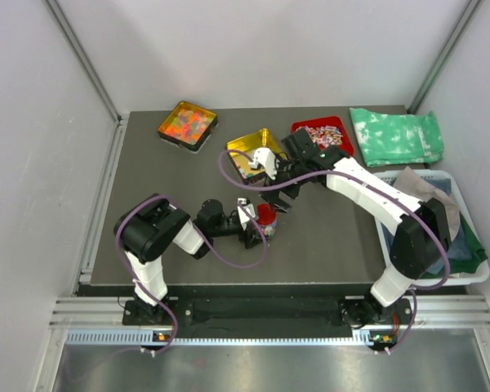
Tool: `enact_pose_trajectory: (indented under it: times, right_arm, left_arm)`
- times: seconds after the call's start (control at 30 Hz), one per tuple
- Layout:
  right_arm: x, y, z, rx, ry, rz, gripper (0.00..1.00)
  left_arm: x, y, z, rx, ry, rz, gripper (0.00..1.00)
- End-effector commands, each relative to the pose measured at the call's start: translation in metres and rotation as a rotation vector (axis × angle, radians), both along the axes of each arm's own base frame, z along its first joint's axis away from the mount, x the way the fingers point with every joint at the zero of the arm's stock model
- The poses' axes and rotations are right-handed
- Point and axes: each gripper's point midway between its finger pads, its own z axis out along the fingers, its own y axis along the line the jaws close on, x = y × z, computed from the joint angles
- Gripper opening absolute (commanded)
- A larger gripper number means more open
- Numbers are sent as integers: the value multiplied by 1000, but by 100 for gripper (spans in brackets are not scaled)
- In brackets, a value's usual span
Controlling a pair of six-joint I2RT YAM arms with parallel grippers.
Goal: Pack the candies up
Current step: Screw the bottle lid onto the packing bottle.
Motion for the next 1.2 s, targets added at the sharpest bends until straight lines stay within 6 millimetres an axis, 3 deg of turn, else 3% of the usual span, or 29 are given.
enact_pose_trajectory:
  times: [0.0, 0.23, 0.5, 0.77, 1.17]
  right_arm:
    - [-28, -10, 36, -18, -91, 219, 99]
    - [-50, 6, 20, -42, -119, 343, 99]
    - [-57, 31, -3, -71, -87, 400, 98]
    - [-47, 39, -5, -76, -96, 389, 97]
    - [-40, 37, 9, -40, -107, 359, 94]
  left_arm:
    - [2, -1, 0, 12, -14, -6, 78]
    - [1, -2, -2, 15, -7, -12, 78]
    - [1, -2, -2, 15, -4, -14, 78]
    - [0, -2, -3, 16, -1, -17, 78]
    - [-1, -2, -2, 15, -1, -23, 78]
